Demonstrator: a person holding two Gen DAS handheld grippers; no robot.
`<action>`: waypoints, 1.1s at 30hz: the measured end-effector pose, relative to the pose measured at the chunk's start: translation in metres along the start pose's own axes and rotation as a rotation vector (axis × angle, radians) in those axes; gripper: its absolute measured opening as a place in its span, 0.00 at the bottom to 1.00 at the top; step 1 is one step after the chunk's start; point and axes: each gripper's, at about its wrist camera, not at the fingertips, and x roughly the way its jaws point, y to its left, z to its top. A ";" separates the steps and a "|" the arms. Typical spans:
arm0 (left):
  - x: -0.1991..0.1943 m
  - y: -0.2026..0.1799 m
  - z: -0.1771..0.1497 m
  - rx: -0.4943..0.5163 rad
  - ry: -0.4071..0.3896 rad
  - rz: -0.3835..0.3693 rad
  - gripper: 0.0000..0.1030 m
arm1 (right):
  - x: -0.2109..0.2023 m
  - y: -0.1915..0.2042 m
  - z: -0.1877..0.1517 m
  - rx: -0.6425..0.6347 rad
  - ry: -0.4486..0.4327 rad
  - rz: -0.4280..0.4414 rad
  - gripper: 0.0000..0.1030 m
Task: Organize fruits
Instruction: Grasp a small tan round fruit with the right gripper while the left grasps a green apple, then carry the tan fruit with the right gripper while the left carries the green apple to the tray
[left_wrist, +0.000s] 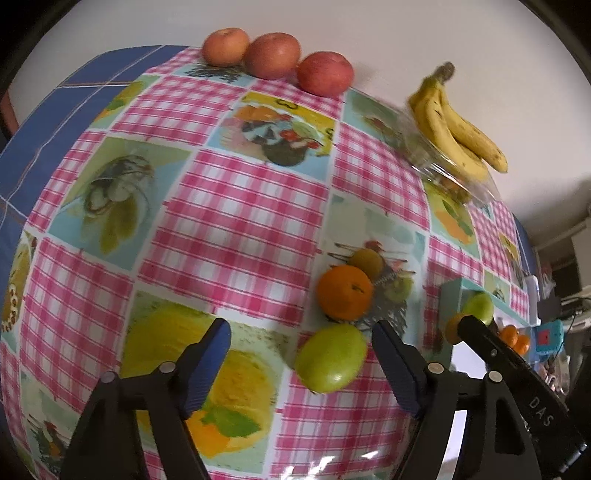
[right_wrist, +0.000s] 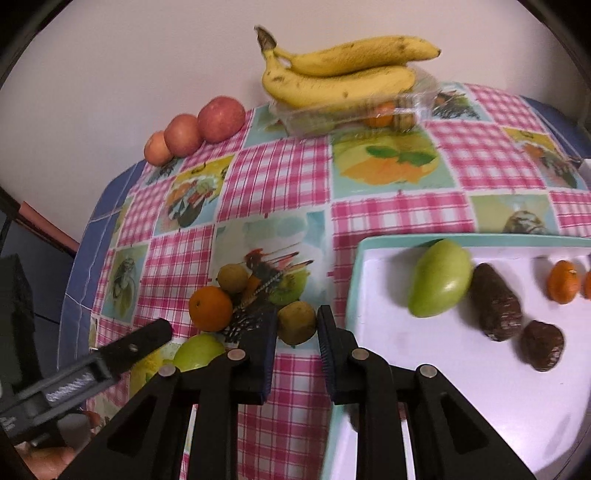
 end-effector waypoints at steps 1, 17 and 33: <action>0.002 -0.003 -0.002 0.004 0.006 -0.007 0.73 | -0.005 -0.002 0.000 -0.001 -0.008 -0.002 0.22; 0.017 -0.012 -0.013 0.011 0.063 -0.064 0.46 | -0.016 -0.018 -0.007 0.019 -0.006 0.004 0.22; -0.025 -0.057 -0.012 0.079 -0.046 -0.123 0.46 | -0.052 -0.036 -0.007 0.034 -0.066 -0.006 0.22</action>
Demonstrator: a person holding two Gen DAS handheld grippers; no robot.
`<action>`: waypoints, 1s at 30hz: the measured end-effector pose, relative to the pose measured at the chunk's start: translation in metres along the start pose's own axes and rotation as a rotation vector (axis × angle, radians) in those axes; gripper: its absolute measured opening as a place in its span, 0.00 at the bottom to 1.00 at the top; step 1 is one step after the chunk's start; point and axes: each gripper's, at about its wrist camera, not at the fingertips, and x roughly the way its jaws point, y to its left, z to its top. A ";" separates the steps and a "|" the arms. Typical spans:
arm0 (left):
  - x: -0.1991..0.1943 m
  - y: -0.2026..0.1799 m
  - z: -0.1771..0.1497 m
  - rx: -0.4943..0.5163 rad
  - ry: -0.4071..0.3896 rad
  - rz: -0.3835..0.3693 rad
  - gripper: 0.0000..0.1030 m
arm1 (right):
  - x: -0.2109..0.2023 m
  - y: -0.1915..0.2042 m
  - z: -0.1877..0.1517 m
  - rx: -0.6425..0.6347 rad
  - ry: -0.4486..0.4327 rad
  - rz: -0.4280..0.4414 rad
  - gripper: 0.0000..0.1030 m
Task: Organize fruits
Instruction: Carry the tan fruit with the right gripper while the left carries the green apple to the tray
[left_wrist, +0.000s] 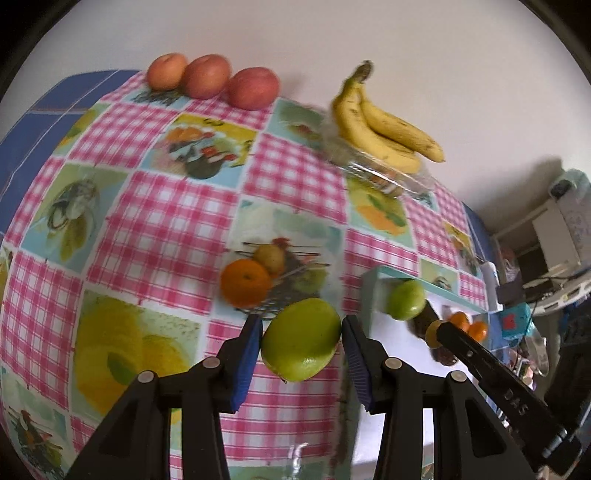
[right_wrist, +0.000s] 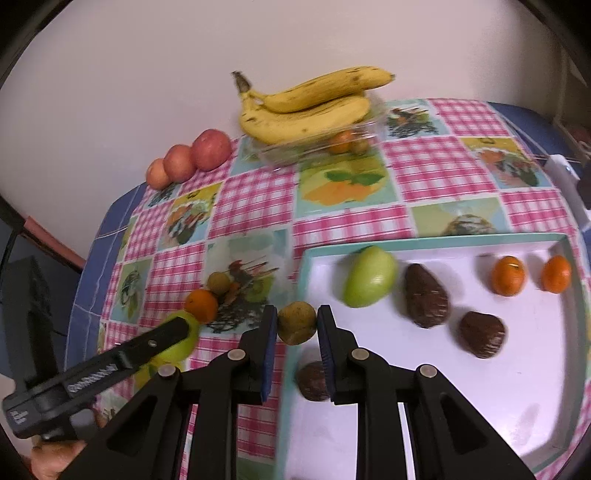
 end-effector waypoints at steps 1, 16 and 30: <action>0.001 -0.007 -0.002 0.012 -0.001 -0.003 0.46 | -0.003 -0.005 0.000 0.006 -0.005 -0.017 0.22; 0.023 -0.108 -0.032 0.218 0.050 -0.075 0.46 | -0.047 -0.110 -0.002 0.172 -0.074 -0.206 0.22; 0.063 -0.145 -0.052 0.312 0.080 -0.052 0.46 | -0.058 -0.163 -0.009 0.286 -0.088 -0.229 0.22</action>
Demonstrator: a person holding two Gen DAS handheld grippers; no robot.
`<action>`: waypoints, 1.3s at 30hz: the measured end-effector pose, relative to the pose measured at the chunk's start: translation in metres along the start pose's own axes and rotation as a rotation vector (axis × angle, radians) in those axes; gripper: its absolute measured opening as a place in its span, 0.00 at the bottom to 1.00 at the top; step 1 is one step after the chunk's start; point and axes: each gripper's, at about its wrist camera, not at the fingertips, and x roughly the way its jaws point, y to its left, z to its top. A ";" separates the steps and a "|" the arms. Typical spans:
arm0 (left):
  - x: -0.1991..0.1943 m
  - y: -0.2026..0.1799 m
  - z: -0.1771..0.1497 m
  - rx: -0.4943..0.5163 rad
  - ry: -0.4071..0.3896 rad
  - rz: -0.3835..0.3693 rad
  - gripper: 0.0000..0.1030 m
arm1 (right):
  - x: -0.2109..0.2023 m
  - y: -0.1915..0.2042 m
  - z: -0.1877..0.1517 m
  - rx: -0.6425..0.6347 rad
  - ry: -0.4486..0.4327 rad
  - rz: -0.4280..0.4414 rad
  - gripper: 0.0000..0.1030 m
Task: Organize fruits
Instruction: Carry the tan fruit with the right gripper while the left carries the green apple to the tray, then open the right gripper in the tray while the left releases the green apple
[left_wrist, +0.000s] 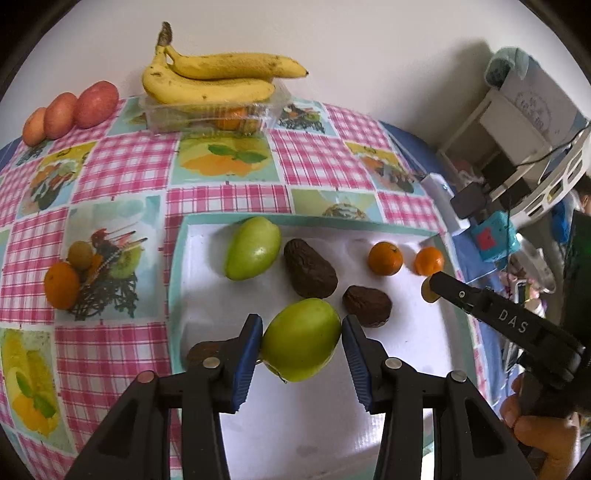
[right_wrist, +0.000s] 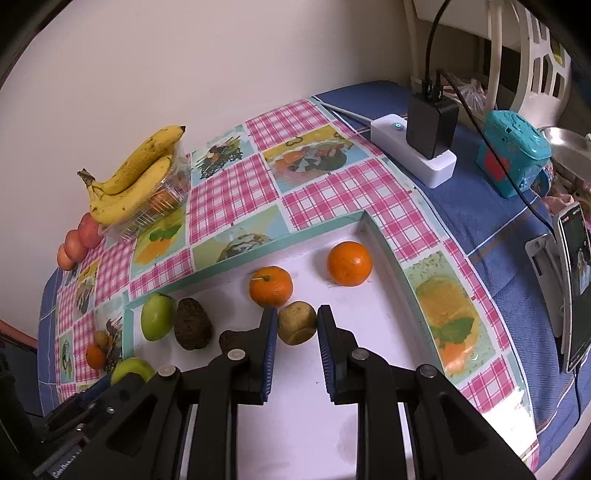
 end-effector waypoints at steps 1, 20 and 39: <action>0.003 -0.001 -0.001 0.006 0.004 0.004 0.46 | 0.002 -0.001 0.000 0.002 0.003 0.004 0.22; 0.032 -0.006 -0.005 0.034 0.029 0.037 0.46 | 0.041 -0.006 -0.008 -0.003 0.070 -0.009 0.22; -0.004 -0.001 0.010 0.024 -0.009 0.037 0.51 | 0.030 -0.007 -0.004 0.020 0.060 -0.025 0.24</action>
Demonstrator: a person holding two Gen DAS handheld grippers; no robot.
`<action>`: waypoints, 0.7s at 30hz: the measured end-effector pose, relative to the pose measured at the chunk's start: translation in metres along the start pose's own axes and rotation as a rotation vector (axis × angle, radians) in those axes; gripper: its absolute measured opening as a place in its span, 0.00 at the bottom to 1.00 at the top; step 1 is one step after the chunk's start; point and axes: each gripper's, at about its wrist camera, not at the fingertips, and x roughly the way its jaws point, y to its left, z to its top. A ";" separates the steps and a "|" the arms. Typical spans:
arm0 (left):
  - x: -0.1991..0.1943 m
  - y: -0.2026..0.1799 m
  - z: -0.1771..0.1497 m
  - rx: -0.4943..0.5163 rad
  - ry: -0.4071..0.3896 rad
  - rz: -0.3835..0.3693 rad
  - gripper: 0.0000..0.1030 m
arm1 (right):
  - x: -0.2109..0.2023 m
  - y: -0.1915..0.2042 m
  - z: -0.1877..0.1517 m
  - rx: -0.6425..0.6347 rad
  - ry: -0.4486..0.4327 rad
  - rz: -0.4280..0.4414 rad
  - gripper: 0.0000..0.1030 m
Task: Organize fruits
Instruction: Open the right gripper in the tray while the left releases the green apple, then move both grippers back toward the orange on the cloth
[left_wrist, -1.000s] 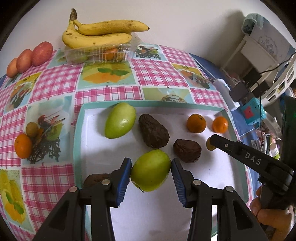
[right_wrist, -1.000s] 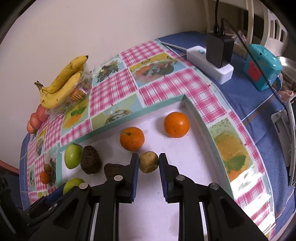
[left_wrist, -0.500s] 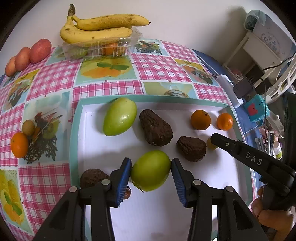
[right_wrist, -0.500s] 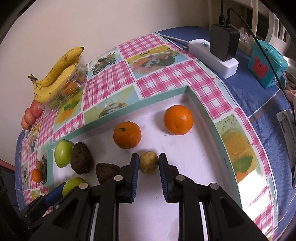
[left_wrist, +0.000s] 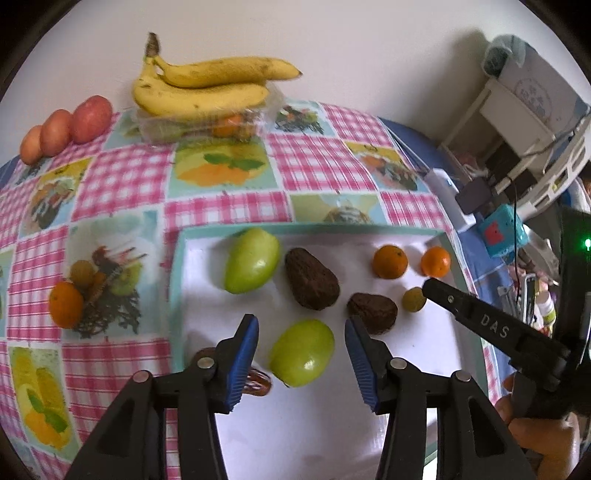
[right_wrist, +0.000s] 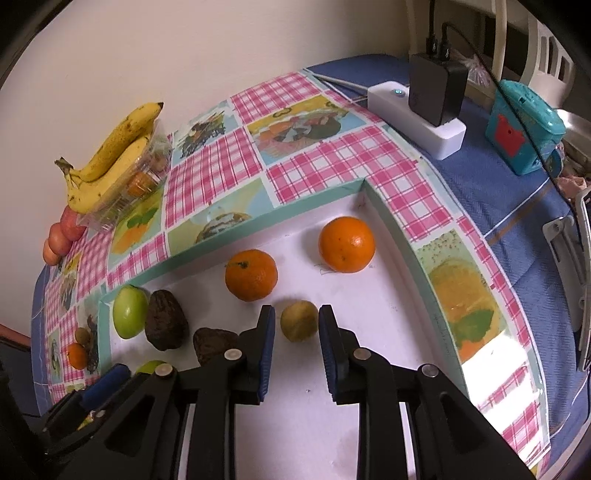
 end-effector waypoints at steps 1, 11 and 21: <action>-0.003 0.003 0.001 -0.010 -0.006 0.007 0.52 | -0.003 0.001 0.000 -0.003 -0.006 -0.003 0.24; -0.026 0.068 0.006 -0.157 -0.043 0.168 0.75 | -0.016 0.018 0.001 -0.044 -0.020 0.018 0.24; -0.037 0.125 -0.011 -0.243 -0.036 0.314 0.97 | -0.015 0.063 -0.012 -0.165 -0.011 0.039 0.66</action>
